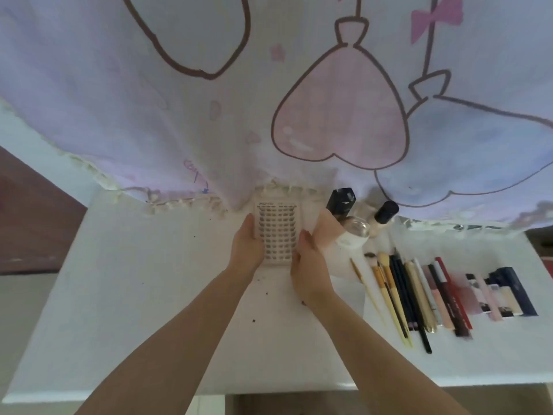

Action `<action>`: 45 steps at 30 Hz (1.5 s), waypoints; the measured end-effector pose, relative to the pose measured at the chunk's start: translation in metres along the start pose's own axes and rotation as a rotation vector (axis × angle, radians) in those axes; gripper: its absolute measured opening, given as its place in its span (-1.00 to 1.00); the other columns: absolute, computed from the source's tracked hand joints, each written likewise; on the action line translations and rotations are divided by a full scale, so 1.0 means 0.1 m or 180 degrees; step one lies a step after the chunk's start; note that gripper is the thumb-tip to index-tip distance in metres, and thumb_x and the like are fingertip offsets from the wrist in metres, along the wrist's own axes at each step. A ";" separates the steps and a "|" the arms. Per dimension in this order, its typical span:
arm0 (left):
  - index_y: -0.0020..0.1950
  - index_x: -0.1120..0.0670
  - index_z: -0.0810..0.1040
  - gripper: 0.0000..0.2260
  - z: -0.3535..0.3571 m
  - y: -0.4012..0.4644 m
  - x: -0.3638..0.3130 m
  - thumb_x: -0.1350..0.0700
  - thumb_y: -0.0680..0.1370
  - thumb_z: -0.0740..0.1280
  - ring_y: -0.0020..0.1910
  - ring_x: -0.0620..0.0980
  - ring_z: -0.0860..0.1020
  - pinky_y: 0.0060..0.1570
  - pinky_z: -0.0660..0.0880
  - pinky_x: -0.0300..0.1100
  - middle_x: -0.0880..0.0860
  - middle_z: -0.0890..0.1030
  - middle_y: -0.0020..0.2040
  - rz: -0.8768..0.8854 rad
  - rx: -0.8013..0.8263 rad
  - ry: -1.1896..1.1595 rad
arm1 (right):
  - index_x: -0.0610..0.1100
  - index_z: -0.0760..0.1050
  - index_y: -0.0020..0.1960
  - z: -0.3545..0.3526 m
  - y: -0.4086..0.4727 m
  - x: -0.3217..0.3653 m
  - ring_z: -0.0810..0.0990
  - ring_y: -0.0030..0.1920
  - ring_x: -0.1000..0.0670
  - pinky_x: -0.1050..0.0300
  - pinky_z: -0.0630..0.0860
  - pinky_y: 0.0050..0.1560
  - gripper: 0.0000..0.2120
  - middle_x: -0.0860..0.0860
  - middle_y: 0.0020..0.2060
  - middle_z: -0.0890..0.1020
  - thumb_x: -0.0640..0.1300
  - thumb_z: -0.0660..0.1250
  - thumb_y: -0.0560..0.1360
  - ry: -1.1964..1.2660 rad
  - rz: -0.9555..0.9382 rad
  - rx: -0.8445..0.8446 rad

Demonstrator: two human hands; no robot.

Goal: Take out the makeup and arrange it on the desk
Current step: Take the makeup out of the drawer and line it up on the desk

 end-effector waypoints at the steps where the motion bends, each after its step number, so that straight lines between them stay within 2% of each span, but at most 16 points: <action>1: 0.55 0.09 0.07 -0.42 0.02 0.00 0.03 0.39 0.55 0.05 0.46 0.00 0.24 0.41 0.28 -0.03 0.01 0.21 0.51 0.0056 0.0035 0.0173 | -0.15 0.22 0.46 0.00 0.00 -0.01 0.36 0.36 -0.05 0.15 0.22 0.40 -0.61 -0.07 0.40 0.36 -0.15 -0.02 0.65 -0.0114 -0.0009 0.0121; 3: 0.55 0.10 0.04 -0.42 0.05 -0.01 0.06 0.39 0.55 0.05 0.51 -0.03 0.11 0.47 0.14 -0.07 -0.01 0.08 0.55 0.0137 0.0063 0.0478 | -0.15 0.00 0.54 0.00 -0.02 -0.03 0.19 0.47 -0.04 0.22 0.12 0.41 -0.54 -0.05 0.53 0.09 -0.21 -0.04 0.65 -0.0402 -0.0090 0.0224; 6: 0.55 0.12 0.05 -0.47 0.03 -0.07 0.09 0.30 0.59 0.08 0.51 0.01 0.11 0.48 0.12 -0.02 0.03 0.10 0.55 0.0117 -0.0068 0.0631 | -0.12 0.02 0.53 -0.12 -0.17 0.02 0.18 0.48 -0.07 0.13 0.22 0.40 -0.52 -0.04 0.55 -0.02 -0.25 -0.01 0.63 -0.0697 -0.0329 0.0253; 9: 0.37 0.13 0.43 -0.67 -0.10 -0.39 0.12 0.12 0.60 0.19 0.29 0.03 0.45 0.29 0.39 -0.04 0.06 0.49 0.31 0.0286 -0.0474 0.0613 | -0.09 0.30 0.43 -0.40 -0.54 -0.06 0.39 0.35 0.02 0.14 0.39 0.32 -0.61 0.04 0.46 0.26 -0.25 0.07 0.62 -0.0336 -0.0691 0.0127; 10: 0.17 0.12 0.56 -0.78 -0.13 -0.61 0.13 0.10 0.59 0.22 0.09 0.01 0.54 0.11 0.47 -0.11 0.04 0.61 0.10 0.0392 -0.0595 0.0605 | -0.09 0.38 0.37 -0.53 -0.72 -0.13 0.45 0.27 0.07 0.22 0.41 0.26 -0.65 0.06 0.36 0.40 -0.24 0.09 0.61 -0.0289 -0.0836 0.0106; 12: -0.18 0.12 0.56 -0.79 -0.10 -1.10 0.26 0.08 0.58 0.25 -0.24 -0.02 0.52 -0.20 0.42 -0.17 0.01 0.60 -0.26 0.0384 -0.0569 0.0631 | -0.09 0.48 0.25 -0.81 -1.11 -0.42 0.55 0.09 0.14 0.34 0.42 0.12 -0.72 0.10 0.11 0.56 -0.22 0.12 0.61 -0.0194 -0.0881 0.0103; 17: -0.41 0.06 0.26 -0.59 0.29 -2.34 1.13 0.00 0.64 0.13 -0.44 -0.03 0.31 -0.35 0.22 -0.15 -0.03 0.32 -0.48 -0.0119 -0.0180 0.0903 | -0.15 0.54 0.02 -1.34 -2.06 -1.70 0.66 -0.26 0.04 0.22 0.60 -0.21 -0.80 -0.07 -0.21 0.65 -0.26 0.14 0.60 0.0559 0.0491 0.0518; 20: -0.48 0.05 0.25 -0.54 0.52 -2.92 1.63 -0.02 0.61 0.18 -0.56 -0.09 0.24 -0.46 0.20 -0.22 -0.06 0.26 -0.59 -0.0810 -0.0222 0.0265 | -0.35 0.53 -0.10 -1.38 -2.61 -2.45 0.63 -0.45 -0.05 0.18 0.57 -0.44 -0.75 -0.19 -0.35 0.63 -0.27 0.13 0.61 0.0967 0.1841 0.0920; 23: -0.54 0.09 0.26 -0.47 0.69 -3.26 2.02 -0.08 0.61 0.16 -0.65 -0.07 0.29 -0.44 0.30 -0.21 0.01 0.29 -0.63 -0.1337 -0.0404 0.0133 | -0.38 0.50 -0.06 -1.34 -3.05 -2.95 0.68 -0.30 -0.15 0.09 0.60 -0.36 -0.71 -0.26 -0.26 0.67 -0.16 0.15 0.62 0.1564 0.2703 0.1095; 25: -0.50 0.14 0.35 -0.43 0.78 -3.39 2.20 -0.15 0.62 0.08 -0.61 0.00 0.41 -0.38 0.41 -0.16 0.08 0.40 -0.59 -0.1754 -0.0585 -0.0111 | -0.34 0.46 -0.01 -1.28 -3.13 -3.16 0.64 -0.13 -0.21 -0.05 0.60 -0.16 -0.78 -0.29 -0.15 0.63 -0.18 0.15 0.62 0.2394 0.2915 0.0764; 27: -0.14 0.28 0.52 -0.41 0.94 -3.43 2.32 -0.22 0.60 0.02 -0.33 0.15 0.60 -0.21 0.53 -0.04 0.24 0.60 -0.27 -0.2301 -0.0501 -0.0827 | -0.28 0.42 -0.10 -1.23 -3.06 -3.20 0.54 -0.05 -0.20 -0.14 0.47 0.13 -0.82 -0.23 -0.13 0.52 -0.24 0.12 0.62 0.3184 0.2944 0.0332; 29: 0.32 0.26 0.35 -0.43 1.09 -3.40 2.35 -0.21 0.60 0.06 0.14 0.27 0.54 0.13 0.48 0.07 0.30 0.51 0.18 -0.2603 -0.0340 -0.1937 | -0.23 0.36 -0.22 -1.21 -2.94 -3.17 0.51 -0.09 -0.16 -0.12 0.41 0.20 -0.77 -0.19 -0.18 0.47 -0.28 0.08 0.61 0.3771 0.2929 0.0011; 31: 0.48 0.21 0.18 -0.44 1.17 -3.31 2.30 -0.12 0.62 0.12 0.37 0.25 0.35 0.35 0.30 0.09 0.25 0.37 0.37 -0.2532 -0.0401 -0.3139 | -0.24 0.34 -0.20 -1.20 -2.87 -3.15 0.49 -0.01 -0.22 -0.12 0.40 0.22 -0.78 -0.23 -0.07 0.47 -0.33 0.03 0.58 0.4336 0.3006 -0.0201; 37: 0.53 0.20 0.04 -0.41 1.17 -3.34 2.14 -0.01 0.60 0.16 0.44 0.30 0.22 0.42 0.15 0.21 0.25 0.20 0.48 -0.2471 -0.0691 -0.4354 | -0.45 0.28 0.32 -1.32 -2.89 -3.13 0.39 0.30 -0.33 -0.16 0.34 0.31 -0.59 -0.33 0.24 0.44 -0.46 -0.04 0.49 0.4305 0.3018 -0.0149; 42: 0.54 0.19 -0.05 -0.35 1.11 -3.32 1.89 0.08 0.56 0.20 0.45 0.36 0.14 0.40 0.11 0.24 0.29 0.12 0.49 -0.2442 -0.0699 -0.4344 | -0.44 0.19 0.38 -1.46 -2.83 -3.04 0.33 0.33 -0.38 -0.24 0.29 0.37 -0.58 -0.38 0.28 0.36 -0.45 -0.03 0.52 0.4164 0.2892 -0.0251; 45: 0.53 0.20 -0.08 -0.35 1.07 -3.23 1.75 0.13 0.54 0.19 0.46 0.37 0.08 0.40 0.08 0.27 0.28 0.07 0.50 -0.2300 -0.0689 -0.4235 | -0.41 0.21 0.36 -1.52 -2.77 -2.95 0.45 0.19 -0.36 -0.24 0.38 0.27 -0.61 -0.39 0.26 0.37 -0.43 0.00 0.53 0.4149 0.2748 -0.0192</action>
Point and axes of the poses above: each hand's wrist, its own y-axis towards the middle knuckle, its own z-axis out of the palm, x = y × z, the point moved 4 cm from there along y, towards the middle knuckle
